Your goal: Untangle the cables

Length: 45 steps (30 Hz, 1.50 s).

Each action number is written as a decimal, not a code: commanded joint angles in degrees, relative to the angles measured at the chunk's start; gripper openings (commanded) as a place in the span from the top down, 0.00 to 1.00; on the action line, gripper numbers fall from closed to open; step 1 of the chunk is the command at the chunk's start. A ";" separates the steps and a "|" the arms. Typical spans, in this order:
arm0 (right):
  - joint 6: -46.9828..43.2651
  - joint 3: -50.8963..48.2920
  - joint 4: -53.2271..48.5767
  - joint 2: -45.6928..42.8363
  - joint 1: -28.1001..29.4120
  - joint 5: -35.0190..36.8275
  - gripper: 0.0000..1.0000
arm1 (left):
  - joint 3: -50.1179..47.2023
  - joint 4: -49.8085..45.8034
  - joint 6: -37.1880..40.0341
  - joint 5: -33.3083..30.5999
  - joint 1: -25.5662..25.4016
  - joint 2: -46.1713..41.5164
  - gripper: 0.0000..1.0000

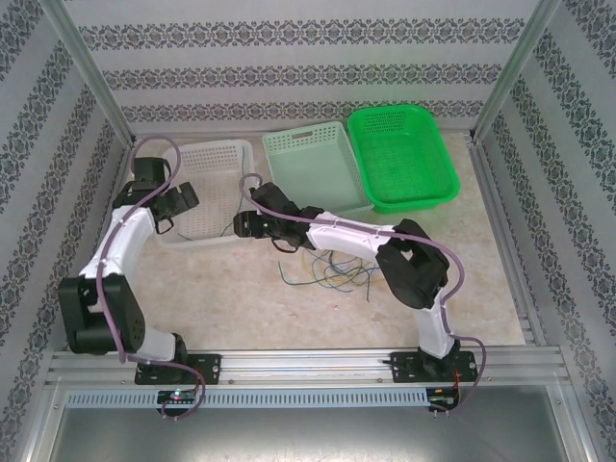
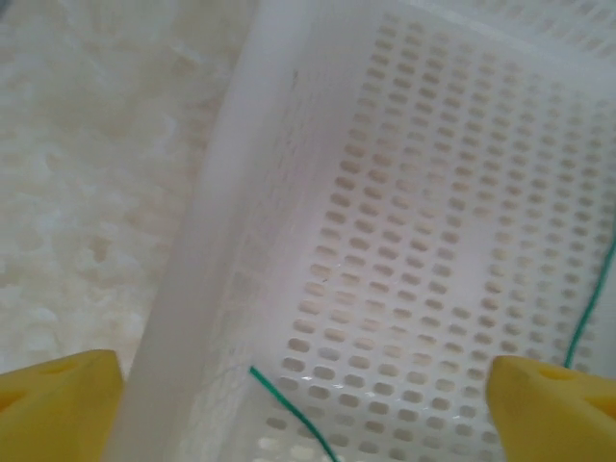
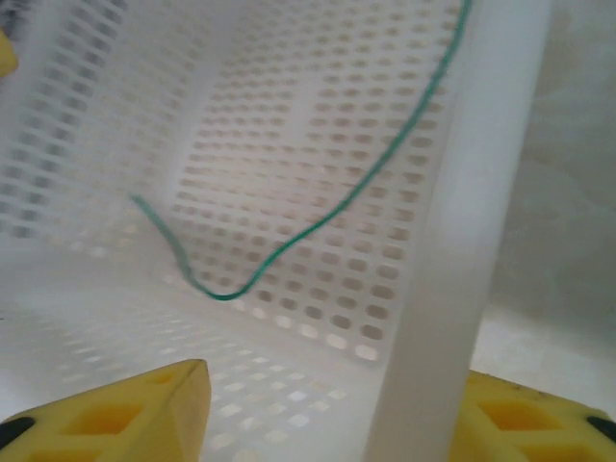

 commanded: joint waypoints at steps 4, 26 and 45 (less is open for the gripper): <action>-5.03 -2.86 4.89 -8.54 1.33 -1.18 0.33 | -2.10 -0.66 -1.35 2.74 -3.41 -9.70 0.00; -13.68 -27.66 2.09 -29.53 -3.01 5.72 0.30 | -10.37 -4.12 -7.34 -0.40 -26.78 -25.51 0.00; -5.22 -52.13 -1.03 -46.07 -7.90 8.68 0.33 | -27.14 22.51 -33.30 1.11 -54.80 -11.17 0.02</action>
